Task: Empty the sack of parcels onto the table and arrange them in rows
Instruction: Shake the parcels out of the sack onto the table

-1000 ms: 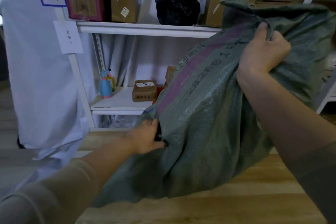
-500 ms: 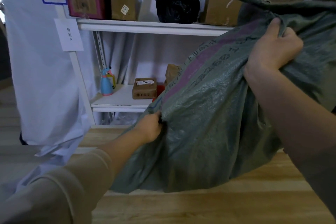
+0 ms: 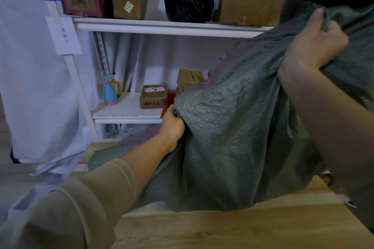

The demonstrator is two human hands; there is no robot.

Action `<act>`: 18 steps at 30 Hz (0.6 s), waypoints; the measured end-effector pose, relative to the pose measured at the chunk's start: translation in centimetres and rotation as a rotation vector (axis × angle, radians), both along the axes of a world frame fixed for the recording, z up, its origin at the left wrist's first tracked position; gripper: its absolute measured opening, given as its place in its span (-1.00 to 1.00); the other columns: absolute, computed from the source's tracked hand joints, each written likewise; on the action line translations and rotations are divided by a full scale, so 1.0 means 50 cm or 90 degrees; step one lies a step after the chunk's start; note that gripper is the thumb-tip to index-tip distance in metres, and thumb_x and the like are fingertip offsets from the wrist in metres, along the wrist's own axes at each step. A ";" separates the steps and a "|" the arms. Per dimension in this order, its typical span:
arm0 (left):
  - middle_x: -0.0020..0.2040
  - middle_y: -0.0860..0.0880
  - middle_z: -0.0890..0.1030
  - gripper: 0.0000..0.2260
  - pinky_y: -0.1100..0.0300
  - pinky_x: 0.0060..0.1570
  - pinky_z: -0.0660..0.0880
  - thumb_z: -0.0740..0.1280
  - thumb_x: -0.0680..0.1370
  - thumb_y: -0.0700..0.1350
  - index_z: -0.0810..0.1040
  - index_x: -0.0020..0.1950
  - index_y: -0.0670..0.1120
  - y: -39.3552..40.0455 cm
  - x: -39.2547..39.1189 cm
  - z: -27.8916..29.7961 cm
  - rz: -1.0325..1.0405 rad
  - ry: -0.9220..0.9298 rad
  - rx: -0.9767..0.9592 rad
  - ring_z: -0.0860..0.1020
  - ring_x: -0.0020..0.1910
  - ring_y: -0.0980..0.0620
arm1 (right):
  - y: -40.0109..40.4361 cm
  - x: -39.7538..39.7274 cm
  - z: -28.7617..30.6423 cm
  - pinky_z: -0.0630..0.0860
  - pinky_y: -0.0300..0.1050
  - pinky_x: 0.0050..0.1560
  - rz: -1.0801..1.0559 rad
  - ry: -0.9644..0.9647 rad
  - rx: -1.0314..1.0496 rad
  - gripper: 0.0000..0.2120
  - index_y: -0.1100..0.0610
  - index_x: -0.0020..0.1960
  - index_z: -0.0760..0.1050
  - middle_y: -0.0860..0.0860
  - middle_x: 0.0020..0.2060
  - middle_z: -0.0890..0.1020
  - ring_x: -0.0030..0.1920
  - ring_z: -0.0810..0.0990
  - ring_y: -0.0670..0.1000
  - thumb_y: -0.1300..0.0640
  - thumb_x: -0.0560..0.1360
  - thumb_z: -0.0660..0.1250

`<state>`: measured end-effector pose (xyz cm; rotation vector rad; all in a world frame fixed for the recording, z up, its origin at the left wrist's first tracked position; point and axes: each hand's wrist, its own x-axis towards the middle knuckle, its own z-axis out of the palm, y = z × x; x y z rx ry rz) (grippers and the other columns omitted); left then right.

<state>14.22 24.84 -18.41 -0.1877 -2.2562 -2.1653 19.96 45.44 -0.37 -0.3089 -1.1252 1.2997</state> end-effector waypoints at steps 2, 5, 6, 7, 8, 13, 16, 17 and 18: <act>0.15 -0.01 0.59 -0.77 -0.02 0.34 0.42 0.20 0.64 -0.23 0.49 0.15 0.09 -0.002 -0.007 0.003 -0.009 0.026 -0.055 0.53 0.18 0.00 | 0.006 0.001 0.002 0.27 -0.30 -0.44 -0.004 0.007 -0.012 -0.52 0.01 -0.45 0.24 -0.15 -0.58 0.29 -0.56 0.25 -0.21 0.13 0.59 0.31; 0.28 -0.06 0.55 -0.68 0.05 0.35 0.37 0.20 0.64 -0.23 0.43 0.39 -0.06 -0.011 -0.012 0.005 -0.031 0.081 -0.189 0.48 0.28 -0.02 | 0.015 0.001 0.000 0.28 -0.29 -0.43 -0.015 0.010 -0.023 -0.52 0.01 -0.45 0.23 -0.16 -0.57 0.28 -0.56 0.25 -0.20 0.12 0.60 0.31; 0.30 -0.08 0.53 -0.67 0.07 0.33 0.35 0.20 0.64 -0.24 0.42 0.41 -0.10 -0.014 -0.012 0.005 -0.040 0.091 -0.225 0.46 0.29 -0.03 | 0.017 0.002 -0.001 0.29 -0.29 -0.42 -0.021 0.007 -0.026 -0.53 0.01 -0.45 0.23 -0.16 -0.56 0.29 -0.56 0.26 -0.20 0.11 0.60 0.31; 0.31 -0.10 0.53 -0.66 0.08 0.32 0.34 0.20 0.64 -0.27 0.41 0.42 -0.13 -0.017 -0.013 0.004 -0.048 0.093 -0.251 0.46 0.31 -0.05 | 0.019 0.002 -0.003 0.29 -0.29 -0.42 -0.027 0.004 -0.027 -0.53 0.01 -0.44 0.24 -0.16 -0.56 0.30 -0.56 0.27 -0.21 0.10 0.60 0.30; 0.32 -0.11 0.52 -0.65 0.09 0.33 0.33 0.21 0.63 -0.28 0.41 0.42 -0.14 -0.021 -0.013 0.001 -0.057 0.091 -0.270 0.45 0.32 -0.07 | 0.021 0.003 -0.005 0.30 -0.30 -0.41 -0.032 0.001 -0.026 -0.53 0.01 -0.44 0.24 -0.16 -0.55 0.31 -0.57 0.28 -0.21 0.09 0.60 0.30; 0.27 -0.04 0.53 -0.45 0.12 0.27 0.41 0.43 0.48 -0.25 0.36 0.44 -0.09 -0.042 -0.011 -0.030 -0.191 -0.008 -0.337 0.48 0.30 -0.04 | 0.023 0.000 -0.017 0.31 -0.32 -0.40 -0.041 -0.013 -0.012 -0.56 0.01 -0.43 0.28 -0.15 -0.52 0.36 -0.56 0.33 -0.24 0.09 0.60 0.29; 0.40 0.02 0.40 0.01 0.11 0.33 0.36 0.63 0.27 0.00 0.11 0.57 0.04 -0.047 -0.012 -0.038 -0.287 -0.052 -0.385 0.39 0.37 0.00 | 0.022 -0.008 -0.031 0.33 -0.26 -0.40 -0.040 -0.027 -0.024 -0.56 0.01 -0.44 0.29 -0.14 -0.54 0.36 -0.53 0.31 -0.21 0.07 0.60 0.30; 0.47 0.03 0.31 0.16 0.04 0.41 0.31 0.67 0.18 0.10 0.01 0.58 0.12 -0.044 -0.010 -0.035 -0.274 -0.027 -0.350 0.32 0.44 -0.01 | 0.023 -0.010 -0.035 0.35 -0.25 -0.39 -0.042 -0.032 -0.027 -0.56 0.01 -0.44 0.30 -0.14 -0.54 0.37 -0.52 0.32 -0.21 0.05 0.59 0.30; 0.53 0.03 0.20 0.25 -0.04 0.46 0.25 0.67 0.10 0.19 -0.07 0.58 0.19 -0.039 -0.005 -0.030 -0.237 0.010 -0.298 0.24 0.49 -0.02 | 0.025 -0.011 -0.038 0.37 -0.24 -0.38 -0.042 -0.035 -0.027 -0.57 0.00 -0.44 0.31 -0.13 -0.53 0.38 -0.51 0.33 -0.21 0.05 0.59 0.30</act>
